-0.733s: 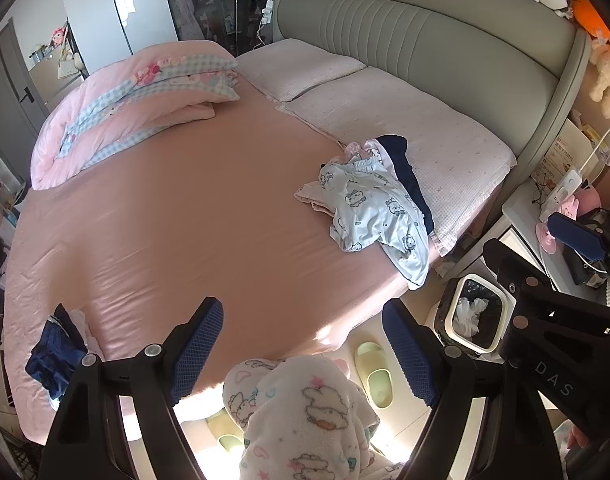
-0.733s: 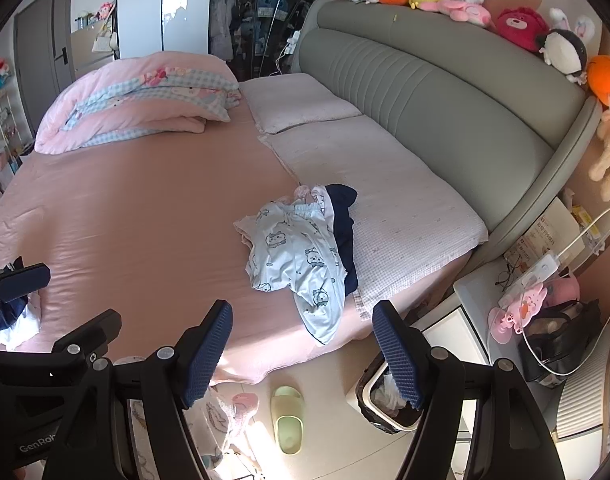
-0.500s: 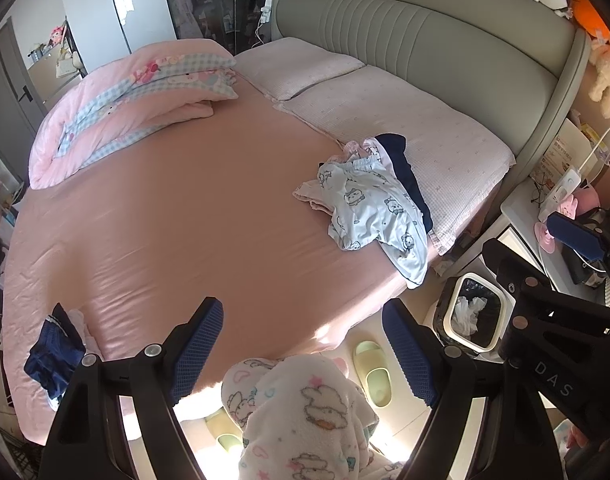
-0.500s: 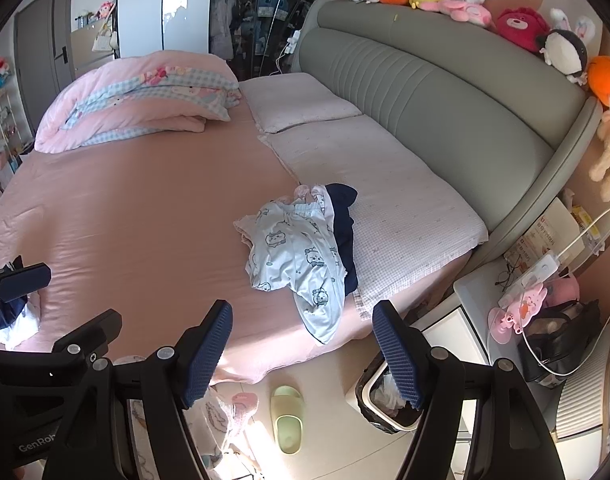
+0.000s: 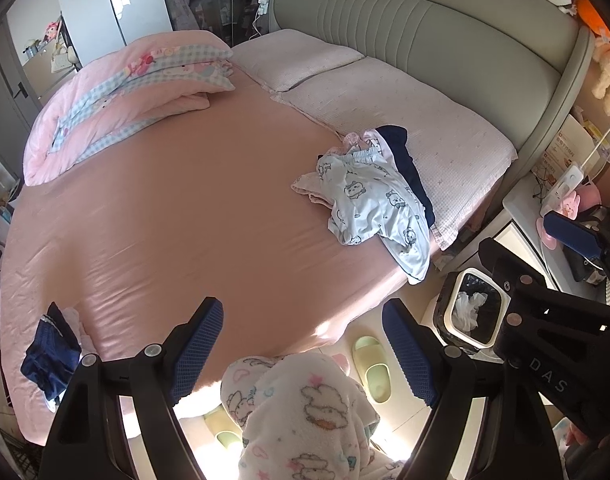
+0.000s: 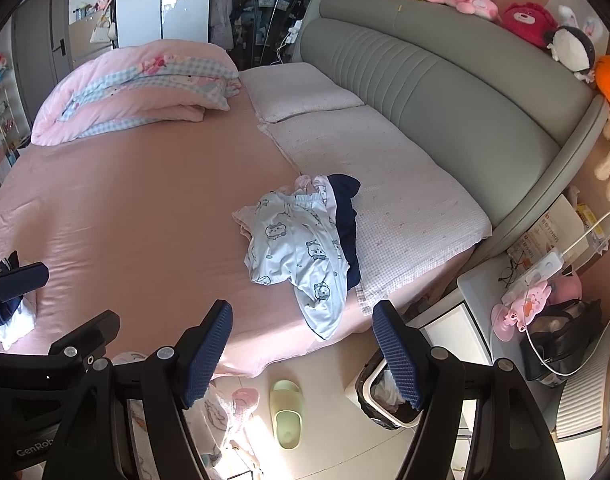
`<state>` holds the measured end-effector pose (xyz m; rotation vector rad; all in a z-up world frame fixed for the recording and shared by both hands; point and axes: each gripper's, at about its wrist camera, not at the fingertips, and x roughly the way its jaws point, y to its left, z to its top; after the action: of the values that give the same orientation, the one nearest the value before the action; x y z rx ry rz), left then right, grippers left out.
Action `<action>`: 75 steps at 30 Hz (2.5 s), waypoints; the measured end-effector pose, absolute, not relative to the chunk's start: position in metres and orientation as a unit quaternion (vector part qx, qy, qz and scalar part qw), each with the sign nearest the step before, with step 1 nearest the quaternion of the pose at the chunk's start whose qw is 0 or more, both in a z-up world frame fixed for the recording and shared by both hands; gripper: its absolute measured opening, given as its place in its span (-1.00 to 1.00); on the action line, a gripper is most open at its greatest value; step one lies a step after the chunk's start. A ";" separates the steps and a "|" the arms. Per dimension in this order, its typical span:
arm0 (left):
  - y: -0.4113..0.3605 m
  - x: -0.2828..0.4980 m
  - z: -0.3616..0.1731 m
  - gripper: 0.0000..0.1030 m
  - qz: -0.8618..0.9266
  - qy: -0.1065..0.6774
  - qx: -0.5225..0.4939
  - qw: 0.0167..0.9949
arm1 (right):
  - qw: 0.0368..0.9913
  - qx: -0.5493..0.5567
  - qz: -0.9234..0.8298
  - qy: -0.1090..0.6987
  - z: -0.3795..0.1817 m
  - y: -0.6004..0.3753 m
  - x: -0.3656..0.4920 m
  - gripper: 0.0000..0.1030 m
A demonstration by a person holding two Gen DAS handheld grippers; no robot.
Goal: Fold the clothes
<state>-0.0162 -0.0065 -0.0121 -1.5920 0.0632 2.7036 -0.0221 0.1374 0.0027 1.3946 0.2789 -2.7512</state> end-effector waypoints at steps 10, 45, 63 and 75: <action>-0.012 -0.047 -0.036 0.58 0.850 0.015 -0.527 0.000 | 0.017 0.483 -0.871 0.091 -0.025 0.133 -0.056 0.40; -0.011 -0.175 -0.133 0.58 0.835 0.017 -0.549 0.037 | -0.030 0.559 -0.823 0.097 -0.132 0.139 -0.184 0.40; 0.003 -0.218 -0.194 0.58 0.839 -0.003 -0.538 0.080 | -0.035 0.590 -0.803 0.074 -0.213 0.158 -0.222 0.40; 0.000 -0.248 -0.233 0.58 0.806 -0.079 -0.574 0.121 | -0.036 0.597 -0.801 0.014 -0.224 0.186 -0.250 0.40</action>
<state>-0.2484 -0.0003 -0.2326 -1.6767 -0.2310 2.3541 -0.2497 0.1861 -0.2239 1.9211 0.0452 -2.5757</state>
